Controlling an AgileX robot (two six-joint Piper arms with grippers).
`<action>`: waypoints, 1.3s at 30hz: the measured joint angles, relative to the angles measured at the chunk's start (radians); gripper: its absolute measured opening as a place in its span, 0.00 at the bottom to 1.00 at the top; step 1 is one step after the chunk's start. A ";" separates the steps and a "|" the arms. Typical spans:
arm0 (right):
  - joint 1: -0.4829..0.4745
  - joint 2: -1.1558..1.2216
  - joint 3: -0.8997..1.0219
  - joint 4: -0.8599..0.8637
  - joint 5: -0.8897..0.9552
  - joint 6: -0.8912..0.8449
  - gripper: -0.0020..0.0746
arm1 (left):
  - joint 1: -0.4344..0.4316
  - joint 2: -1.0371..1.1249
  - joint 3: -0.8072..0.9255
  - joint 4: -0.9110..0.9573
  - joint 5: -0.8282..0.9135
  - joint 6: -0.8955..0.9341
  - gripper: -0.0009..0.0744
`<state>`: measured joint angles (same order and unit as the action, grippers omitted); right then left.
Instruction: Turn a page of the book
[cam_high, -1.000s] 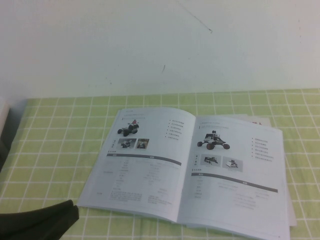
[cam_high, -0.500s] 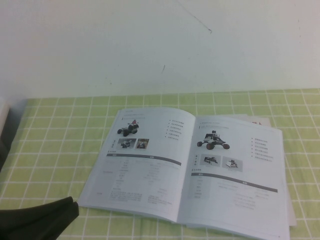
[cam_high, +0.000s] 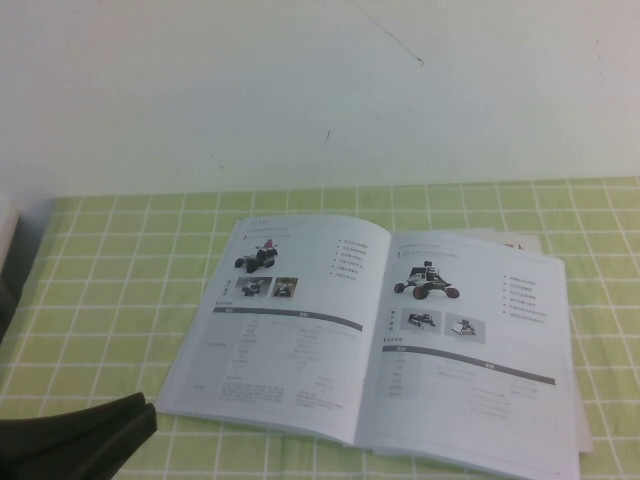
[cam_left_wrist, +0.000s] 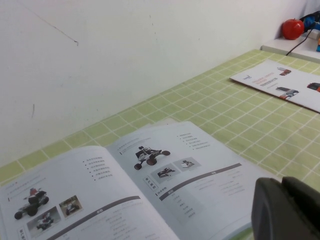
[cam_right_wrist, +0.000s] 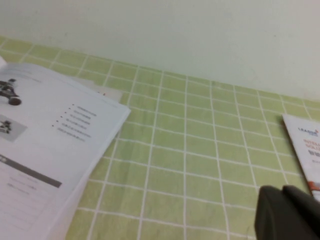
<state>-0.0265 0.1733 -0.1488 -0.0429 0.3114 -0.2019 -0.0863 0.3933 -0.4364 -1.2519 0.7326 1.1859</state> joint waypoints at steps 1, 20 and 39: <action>-0.010 -0.037 0.022 -0.015 0.000 0.029 0.02 | 0.000 0.000 0.000 0.000 0.000 0.000 0.01; -0.103 -0.165 0.173 -0.049 0.035 0.036 0.02 | 0.000 0.000 0.000 0.000 0.000 0.002 0.01; -0.103 -0.165 0.173 -0.049 0.037 0.036 0.02 | 0.000 0.000 0.000 0.000 0.000 0.004 0.01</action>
<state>-0.1292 0.0083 0.0243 -0.0918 0.3482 -0.1654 -0.0863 0.3933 -0.4364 -1.2519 0.7326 1.1899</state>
